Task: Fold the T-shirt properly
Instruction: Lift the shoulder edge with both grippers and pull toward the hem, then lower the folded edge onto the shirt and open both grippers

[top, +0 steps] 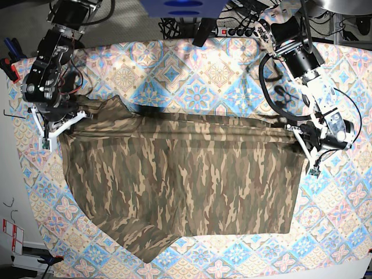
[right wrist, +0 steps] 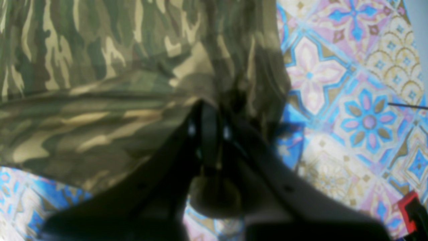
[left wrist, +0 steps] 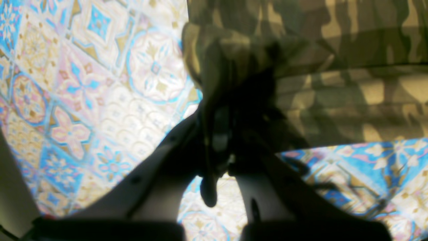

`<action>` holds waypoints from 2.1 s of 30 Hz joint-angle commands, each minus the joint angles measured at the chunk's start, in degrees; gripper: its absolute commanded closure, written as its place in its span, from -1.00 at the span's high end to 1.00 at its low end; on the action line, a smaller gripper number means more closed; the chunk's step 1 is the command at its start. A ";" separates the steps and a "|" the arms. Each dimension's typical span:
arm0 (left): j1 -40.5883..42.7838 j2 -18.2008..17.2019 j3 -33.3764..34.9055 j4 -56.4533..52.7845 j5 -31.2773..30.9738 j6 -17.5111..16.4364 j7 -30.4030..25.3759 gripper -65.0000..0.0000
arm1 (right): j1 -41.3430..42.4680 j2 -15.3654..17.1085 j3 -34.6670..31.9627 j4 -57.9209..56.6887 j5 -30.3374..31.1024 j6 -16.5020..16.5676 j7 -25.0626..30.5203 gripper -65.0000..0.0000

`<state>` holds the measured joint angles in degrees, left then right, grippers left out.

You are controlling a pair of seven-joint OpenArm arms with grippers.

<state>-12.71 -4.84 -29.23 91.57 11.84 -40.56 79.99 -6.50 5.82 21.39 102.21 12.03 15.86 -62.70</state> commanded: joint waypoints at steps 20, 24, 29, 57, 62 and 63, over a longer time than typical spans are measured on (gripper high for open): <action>-13.27 -4.52 -0.09 -22.34 1.40 0.56 -13.92 -1.00 | 21.49 4.33 -1.39 -23.49 -8.12 -0.52 1.38 -0.98; -17.14 -5.58 0.00 -32.80 1.48 0.56 -19.28 -1.00 | 23.60 4.24 -4.64 -27.44 -10.23 -0.52 4.98 -0.98; -20.39 -7.25 -0.35 -43.09 1.40 0.56 -25.44 -1.00 | 26.68 4.24 -5.26 -32.90 -10.32 -0.52 8.76 -0.98; -20.13 -8.83 -0.44 -53.64 0.96 14.49 -48.73 -0.19 | 39.95 3.98 -5.52 -59.44 -19.99 -0.87 36.72 -0.93; -20.04 -8.83 -0.44 -53.46 0.96 16.51 -49.00 0.44 | 40.13 4.15 -5.52 -59.01 -19.99 -0.87 38.13 -0.68; -20.04 -8.83 -0.44 -53.37 0.96 16.51 -49.00 0.52 | 40.13 4.15 -5.52 -57.95 -19.99 -0.87 38.13 -0.61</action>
<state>-30.87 -13.04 -29.61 37.12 13.30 -23.81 32.14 31.38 9.10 15.94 42.70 -8.27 15.18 -26.41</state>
